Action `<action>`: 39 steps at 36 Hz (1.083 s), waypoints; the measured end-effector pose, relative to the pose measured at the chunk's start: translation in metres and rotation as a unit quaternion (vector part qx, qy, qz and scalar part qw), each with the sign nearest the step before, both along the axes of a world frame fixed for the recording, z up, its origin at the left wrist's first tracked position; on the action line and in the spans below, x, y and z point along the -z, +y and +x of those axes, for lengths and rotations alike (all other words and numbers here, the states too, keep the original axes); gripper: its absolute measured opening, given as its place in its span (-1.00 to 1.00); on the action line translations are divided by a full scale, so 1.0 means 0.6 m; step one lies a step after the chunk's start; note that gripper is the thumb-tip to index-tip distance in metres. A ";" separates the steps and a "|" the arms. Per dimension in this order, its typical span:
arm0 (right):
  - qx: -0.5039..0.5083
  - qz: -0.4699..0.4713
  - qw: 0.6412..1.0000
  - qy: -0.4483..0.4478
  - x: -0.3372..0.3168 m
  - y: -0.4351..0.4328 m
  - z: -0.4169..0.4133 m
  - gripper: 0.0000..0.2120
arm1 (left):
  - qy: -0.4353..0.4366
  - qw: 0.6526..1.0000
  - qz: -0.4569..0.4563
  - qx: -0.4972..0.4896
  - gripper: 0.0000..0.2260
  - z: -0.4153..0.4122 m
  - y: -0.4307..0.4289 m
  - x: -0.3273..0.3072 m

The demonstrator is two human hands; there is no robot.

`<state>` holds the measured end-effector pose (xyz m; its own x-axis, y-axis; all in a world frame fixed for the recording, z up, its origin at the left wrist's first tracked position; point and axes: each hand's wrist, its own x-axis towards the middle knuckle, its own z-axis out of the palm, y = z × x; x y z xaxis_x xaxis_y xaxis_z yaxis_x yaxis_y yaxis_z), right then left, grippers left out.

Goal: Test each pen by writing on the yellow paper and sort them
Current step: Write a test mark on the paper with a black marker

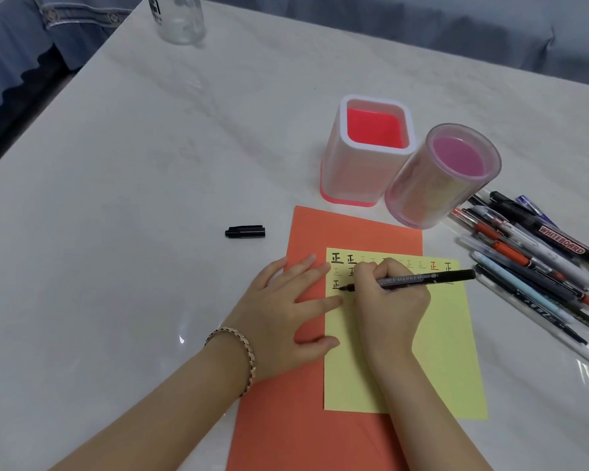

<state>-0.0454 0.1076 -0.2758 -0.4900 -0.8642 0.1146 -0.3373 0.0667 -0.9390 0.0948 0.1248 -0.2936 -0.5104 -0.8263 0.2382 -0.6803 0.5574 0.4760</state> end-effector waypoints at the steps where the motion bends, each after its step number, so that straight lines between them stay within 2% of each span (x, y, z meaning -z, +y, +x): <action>1: 0.003 0.001 1.000 -0.001 0.000 0.000 0.000 -0.73 | 0.000 1.000 -0.001 0.001 -0.61 0.000 0.000 0.000; 7: 0.022 -0.010 0.996 -0.084 -0.009 0.002 -0.008 -0.68 | -0.003 1.000 0.000 0.002 -0.61 0.001 0.000 0.000; 14: 0.014 0.031 0.994 -0.101 -0.031 0.012 -0.045 -0.66 | -0.022 1.000 -0.006 0.015 -0.61 0.003 -0.002 0.003; 17: -0.004 0.067 0.992 -0.111 -0.043 0.021 -0.065 -0.68 | 0.018 1.000 0.002 0.007 -0.57 0.006 -0.001 -0.002; 22: -0.040 0.090 0.991 -0.088 -0.058 0.042 -0.088 -0.65 | 0.061 0.989 -0.028 -0.131 -0.69 0.023 -0.015 -0.028; 25: -0.060 0.105 0.990 -0.073 -0.065 0.051 -0.102 -0.66 | 0.003 0.974 -0.058 -0.219 -0.68 0.047 -0.036 -0.044; 28: -0.073 0.099 0.990 -0.064 -0.074 0.059 -0.113 -0.67 | -0.047 0.957 -0.044 -0.283 -0.75 0.064 -0.056 -0.047; 36: -0.093 0.087 0.989 -0.077 -0.097 0.073 -0.129 -0.71 | -0.073 0.963 0.002 -0.258 -0.95 0.061 -0.063 -0.069; 39: -0.097 0.078 0.985 -0.120 -0.107 0.076 -0.126 -0.71 | -0.050 0.968 0.024 -0.245 -0.87 0.045 -0.051 -0.085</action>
<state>-0.1212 0.1532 -0.2114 -0.3112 -0.9420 -0.1256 -0.1279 0.1724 -0.9767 0.1219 0.0943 -0.2424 -0.0737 -0.9840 0.1625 -0.9010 0.1356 0.4121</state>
